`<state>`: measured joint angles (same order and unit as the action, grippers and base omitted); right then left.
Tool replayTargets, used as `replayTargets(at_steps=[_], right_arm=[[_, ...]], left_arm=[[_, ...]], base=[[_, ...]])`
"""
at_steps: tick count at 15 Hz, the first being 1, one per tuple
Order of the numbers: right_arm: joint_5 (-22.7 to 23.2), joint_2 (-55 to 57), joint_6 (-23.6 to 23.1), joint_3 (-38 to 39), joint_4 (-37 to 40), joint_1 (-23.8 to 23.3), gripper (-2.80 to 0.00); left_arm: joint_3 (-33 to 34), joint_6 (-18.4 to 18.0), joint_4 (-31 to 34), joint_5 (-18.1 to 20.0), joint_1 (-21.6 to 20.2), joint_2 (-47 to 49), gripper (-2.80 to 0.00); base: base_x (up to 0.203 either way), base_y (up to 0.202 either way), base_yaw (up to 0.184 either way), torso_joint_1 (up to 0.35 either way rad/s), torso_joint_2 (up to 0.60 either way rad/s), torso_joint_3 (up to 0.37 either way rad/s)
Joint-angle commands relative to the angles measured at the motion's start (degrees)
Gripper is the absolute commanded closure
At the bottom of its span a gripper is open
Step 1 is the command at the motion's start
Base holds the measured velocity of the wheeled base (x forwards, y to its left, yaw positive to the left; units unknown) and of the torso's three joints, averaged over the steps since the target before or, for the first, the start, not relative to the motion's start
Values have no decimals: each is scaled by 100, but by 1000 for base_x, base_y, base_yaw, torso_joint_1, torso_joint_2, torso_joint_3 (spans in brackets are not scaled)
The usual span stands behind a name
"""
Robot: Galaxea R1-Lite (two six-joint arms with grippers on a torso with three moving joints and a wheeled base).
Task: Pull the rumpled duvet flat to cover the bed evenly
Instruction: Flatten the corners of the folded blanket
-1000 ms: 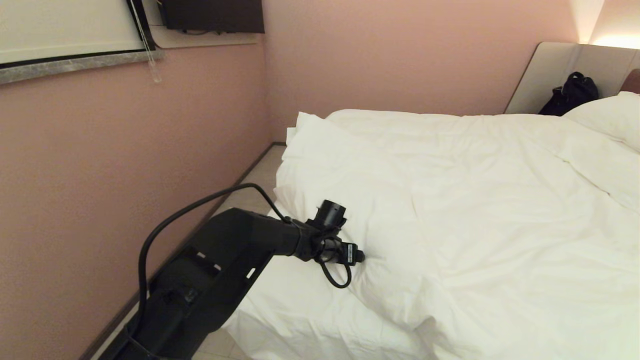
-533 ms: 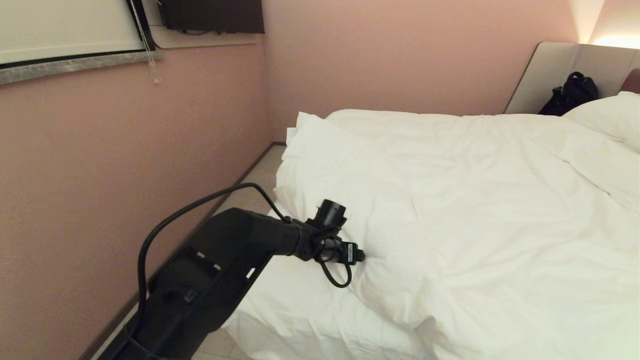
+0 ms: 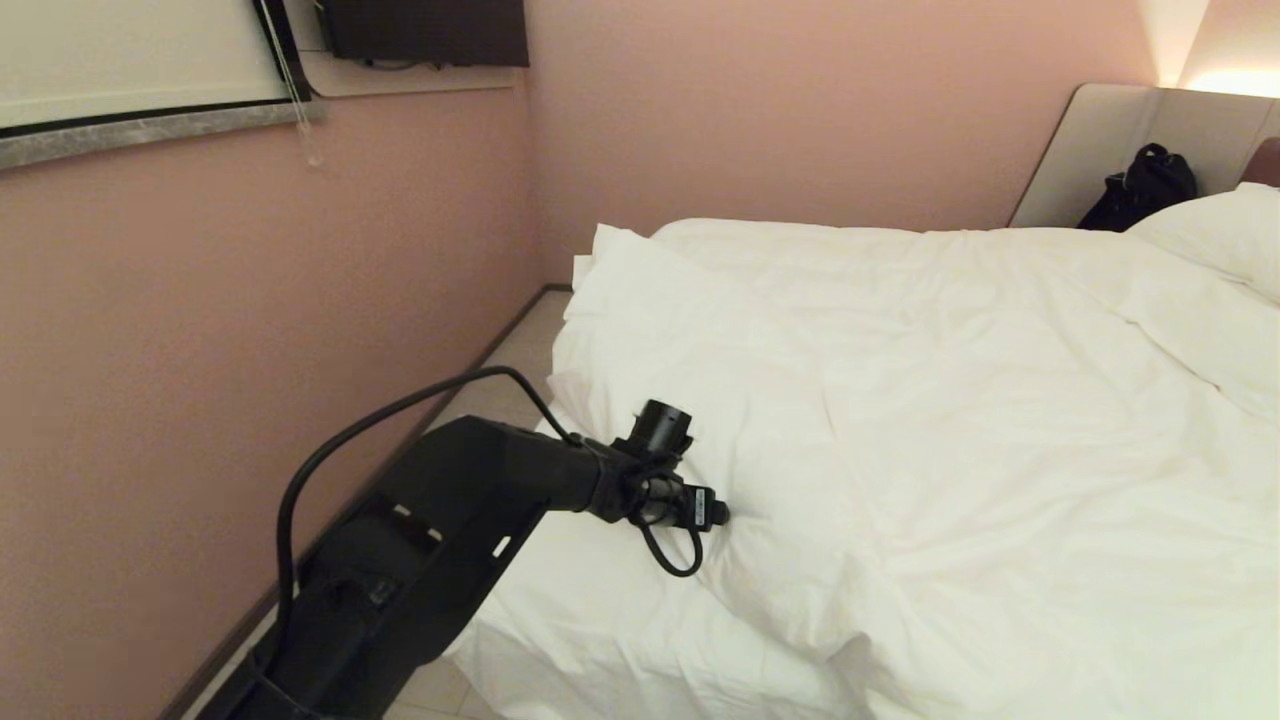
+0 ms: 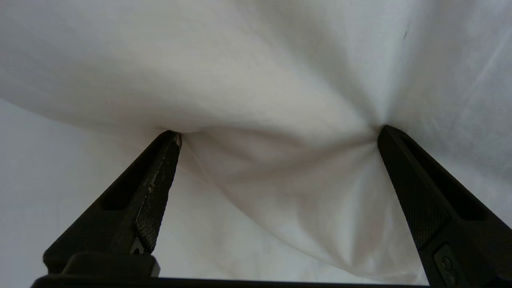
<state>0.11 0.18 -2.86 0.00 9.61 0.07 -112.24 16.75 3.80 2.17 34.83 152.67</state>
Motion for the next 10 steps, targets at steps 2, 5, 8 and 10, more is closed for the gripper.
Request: replayTargets(at_steps=[2, 5, 8, 10], right_arm=[[-29, -9, 14, 0, -953, 1, 0], [-29, -9, 77, 0, -953, 1, 0], [-29, -9, 128, 0, -953, 1, 0], [-29, -9, 128, 0, -957, 1, 0]], left_arm=[[0, 13, 15, 3, -2, 8, -280], [0, 13, 9, 12, -2, 8, -280], [0, 13, 6, 12, -2, 8, -280], [0, 13, 6, 12, -2, -1, -280]], base=[[0, 0, 0, 0, 0, 0], [0, 0, 0, 0, 0, 0], [0, 0, 0, 0, 0, 0], [0, 0, 0, 0, 0, 0]])
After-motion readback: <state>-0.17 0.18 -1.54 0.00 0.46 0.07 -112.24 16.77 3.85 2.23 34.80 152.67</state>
